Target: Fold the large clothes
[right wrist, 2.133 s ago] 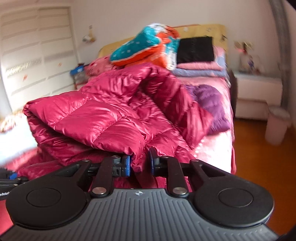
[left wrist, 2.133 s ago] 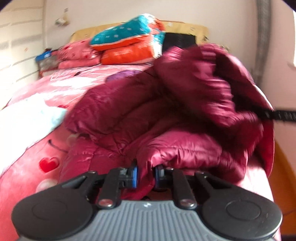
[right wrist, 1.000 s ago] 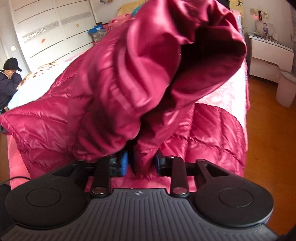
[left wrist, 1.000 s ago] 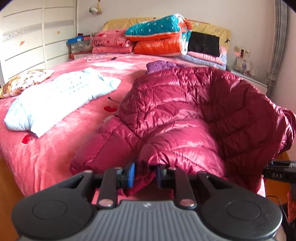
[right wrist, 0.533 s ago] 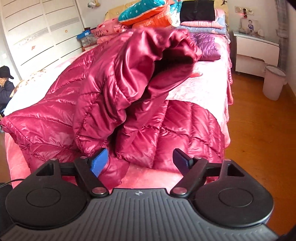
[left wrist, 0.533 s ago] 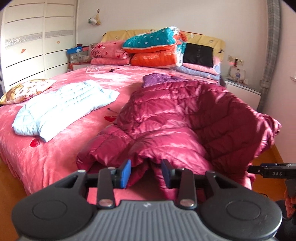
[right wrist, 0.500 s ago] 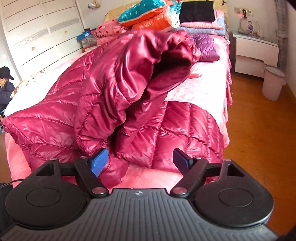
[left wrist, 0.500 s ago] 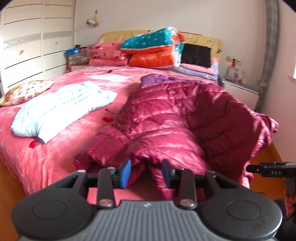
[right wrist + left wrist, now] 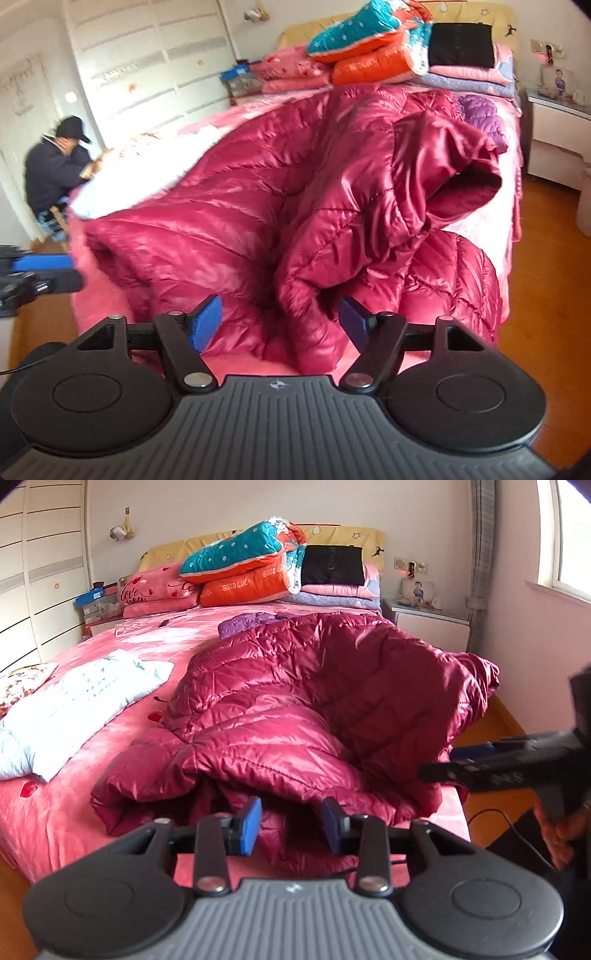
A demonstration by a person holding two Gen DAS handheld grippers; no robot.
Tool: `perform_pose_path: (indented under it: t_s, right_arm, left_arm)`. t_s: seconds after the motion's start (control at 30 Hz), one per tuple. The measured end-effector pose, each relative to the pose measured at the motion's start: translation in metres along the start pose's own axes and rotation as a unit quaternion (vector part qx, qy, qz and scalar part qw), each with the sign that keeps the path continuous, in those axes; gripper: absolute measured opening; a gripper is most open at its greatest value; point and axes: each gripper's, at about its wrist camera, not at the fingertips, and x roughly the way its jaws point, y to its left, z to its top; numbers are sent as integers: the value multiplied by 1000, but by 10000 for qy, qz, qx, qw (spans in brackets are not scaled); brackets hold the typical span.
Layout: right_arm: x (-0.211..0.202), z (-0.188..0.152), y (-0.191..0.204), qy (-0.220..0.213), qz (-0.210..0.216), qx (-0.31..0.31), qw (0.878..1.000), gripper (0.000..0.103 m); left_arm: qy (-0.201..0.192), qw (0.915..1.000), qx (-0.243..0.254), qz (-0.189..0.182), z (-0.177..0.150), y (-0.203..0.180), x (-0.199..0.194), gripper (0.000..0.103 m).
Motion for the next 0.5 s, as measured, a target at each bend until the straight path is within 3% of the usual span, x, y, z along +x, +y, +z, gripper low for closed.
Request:
perform_pose_path:
  t_s: [0.1, 0.27, 0.37, 0.5]
  right_arm:
    - [23, 8, -6, 155, -6, 226, 9996, 64]
    - [50, 3, -11, 474, 75, 684, 9965, 63]
    - [49, 3, -16, 465, 261, 1083, 9927, 34]
    - [37, 8, -35, 251, 687, 1861, 9798, 24]
  left_arm:
    - [-5, 9999, 57, 95, -3, 1, -1, 42]
    - [6, 9993, 328, 176, -3, 0, 2, 49]
    - [-30, 9965, 752, 365, -2, -1, 7, 55]
    - [-43, 9877, 1427, 637, -1, -4, 20, 57]
